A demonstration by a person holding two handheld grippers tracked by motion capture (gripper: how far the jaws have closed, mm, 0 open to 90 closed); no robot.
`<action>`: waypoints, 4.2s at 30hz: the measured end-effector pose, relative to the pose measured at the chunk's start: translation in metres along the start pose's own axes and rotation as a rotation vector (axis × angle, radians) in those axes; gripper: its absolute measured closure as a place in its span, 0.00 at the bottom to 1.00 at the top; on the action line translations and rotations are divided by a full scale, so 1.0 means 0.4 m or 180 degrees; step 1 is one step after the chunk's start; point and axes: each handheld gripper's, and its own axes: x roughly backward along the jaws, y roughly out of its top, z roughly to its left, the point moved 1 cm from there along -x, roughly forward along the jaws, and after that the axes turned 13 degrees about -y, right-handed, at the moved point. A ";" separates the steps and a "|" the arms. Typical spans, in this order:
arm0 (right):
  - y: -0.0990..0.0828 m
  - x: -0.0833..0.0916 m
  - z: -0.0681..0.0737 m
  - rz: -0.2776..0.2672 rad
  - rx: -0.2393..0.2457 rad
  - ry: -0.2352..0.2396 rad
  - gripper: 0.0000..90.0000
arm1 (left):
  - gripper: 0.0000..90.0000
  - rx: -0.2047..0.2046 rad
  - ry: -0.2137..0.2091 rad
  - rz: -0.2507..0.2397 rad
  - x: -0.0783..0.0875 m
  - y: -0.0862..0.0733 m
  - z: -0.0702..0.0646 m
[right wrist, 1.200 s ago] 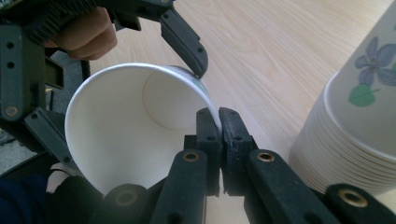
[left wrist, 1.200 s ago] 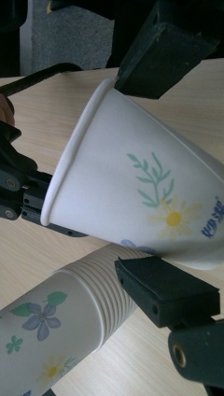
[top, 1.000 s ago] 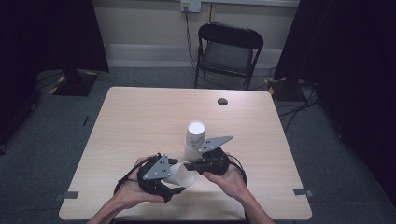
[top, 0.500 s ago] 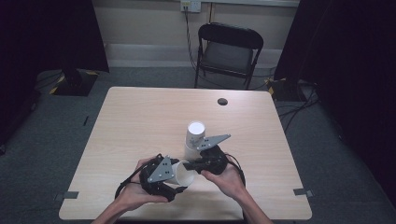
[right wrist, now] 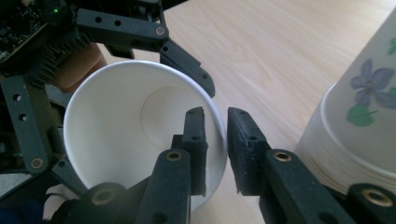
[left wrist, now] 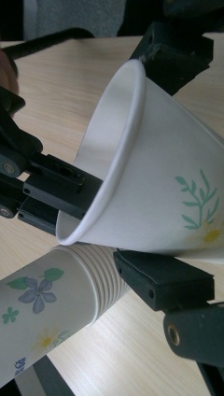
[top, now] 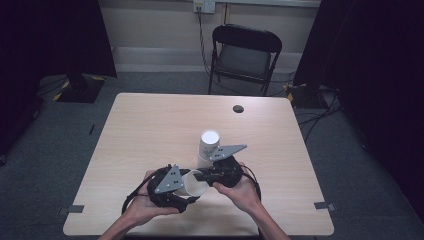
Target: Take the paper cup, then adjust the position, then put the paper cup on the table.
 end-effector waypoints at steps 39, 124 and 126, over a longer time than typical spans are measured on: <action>0.016 0.006 0.001 -0.0074 -0.0055 -0.0057 0.95 | 0.33 0.0148 -0.0022 -0.0110 0.010 -0.010 0.013; -0.274 0.118 -0.192 -0.0119 -0.0619 -0.0859 0.39 | 0.35 0.1315 0.0870 -0.0425 0.078 -0.165 0.315; -0.277 0.114 -0.192 -0.0100 -0.0616 -0.0881 0.39 | 0.35 0.1299 0.0880 -0.0372 0.066 -0.169 0.317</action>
